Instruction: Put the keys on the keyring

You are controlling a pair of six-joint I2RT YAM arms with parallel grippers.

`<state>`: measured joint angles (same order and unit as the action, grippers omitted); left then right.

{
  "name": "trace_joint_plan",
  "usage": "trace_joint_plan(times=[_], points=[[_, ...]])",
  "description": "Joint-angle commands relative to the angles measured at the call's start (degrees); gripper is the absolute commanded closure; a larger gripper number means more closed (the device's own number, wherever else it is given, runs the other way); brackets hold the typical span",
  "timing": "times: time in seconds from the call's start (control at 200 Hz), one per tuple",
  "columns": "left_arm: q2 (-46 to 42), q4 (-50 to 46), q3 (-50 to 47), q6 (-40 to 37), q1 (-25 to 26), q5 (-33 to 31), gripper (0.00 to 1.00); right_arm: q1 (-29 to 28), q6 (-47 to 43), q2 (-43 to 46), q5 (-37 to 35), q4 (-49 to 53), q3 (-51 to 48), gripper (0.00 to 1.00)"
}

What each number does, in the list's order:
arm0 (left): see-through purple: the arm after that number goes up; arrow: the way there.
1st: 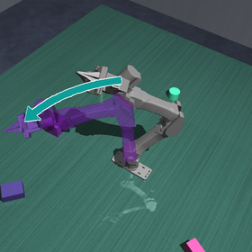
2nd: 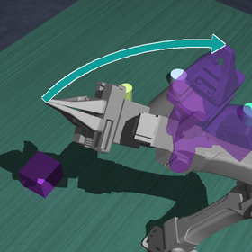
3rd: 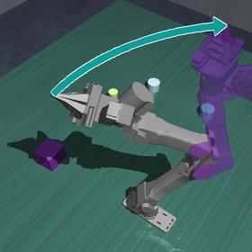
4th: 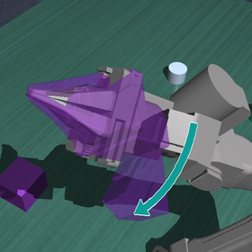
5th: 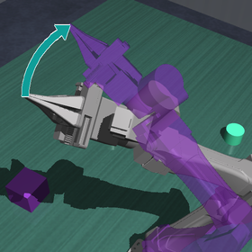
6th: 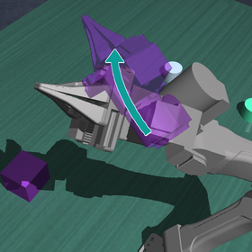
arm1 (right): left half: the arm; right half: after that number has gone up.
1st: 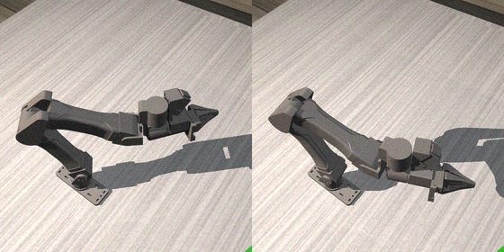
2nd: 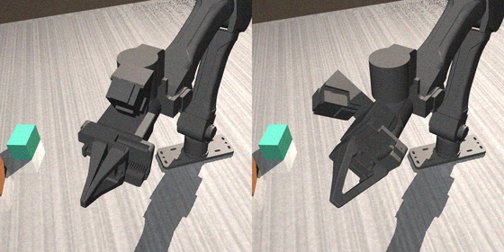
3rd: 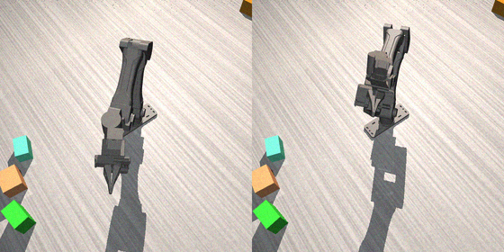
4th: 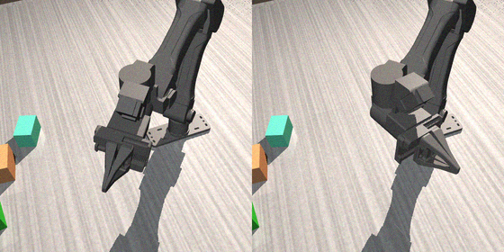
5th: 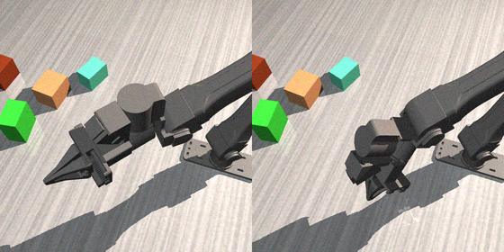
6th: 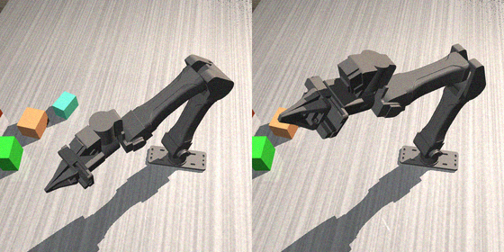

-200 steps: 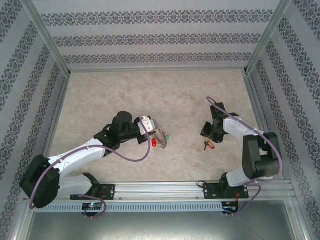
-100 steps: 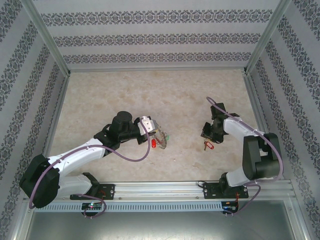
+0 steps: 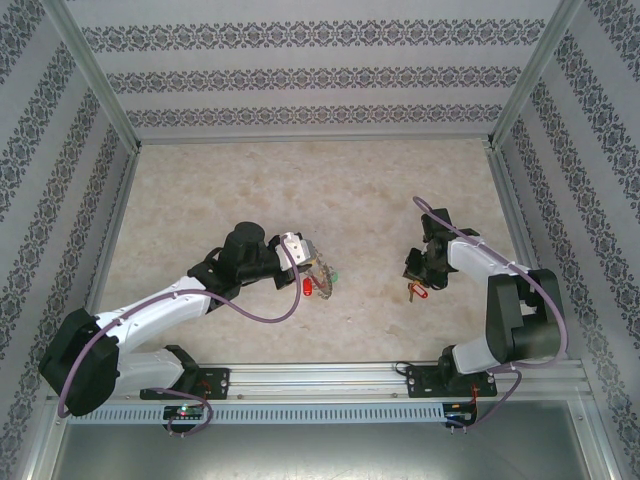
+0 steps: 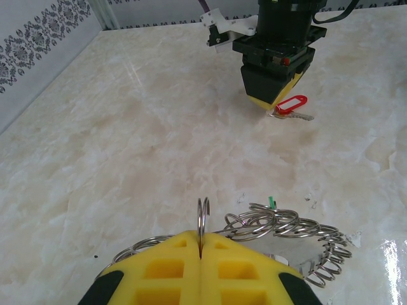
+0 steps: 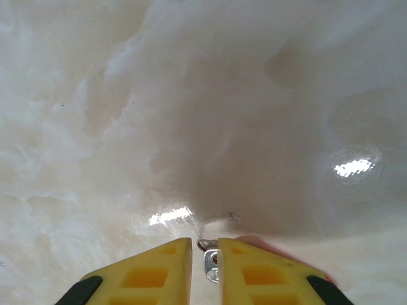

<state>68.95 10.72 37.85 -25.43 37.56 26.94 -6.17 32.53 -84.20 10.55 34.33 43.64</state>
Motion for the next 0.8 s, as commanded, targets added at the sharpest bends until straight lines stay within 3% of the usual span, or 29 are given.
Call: trace_joint_plan(times=[0.0,0.425,0.799], points=[[-0.4,0.8,2.2,0.1,0.8,1.4,1.0,-0.9,-1.2,-0.5,-0.4,1.5,0.0,0.75],[-0.2,1.0,2.3,0.6,0.9,1.6,1.0,0.3,-1.9,-1.1,-4.4,0.9,1.1,0.69],[0.1,0.8,2.4,0.5,0.8,1.8,1.0,0.1,-3.3,-0.2,0.5,1.4,0.1,0.81]])
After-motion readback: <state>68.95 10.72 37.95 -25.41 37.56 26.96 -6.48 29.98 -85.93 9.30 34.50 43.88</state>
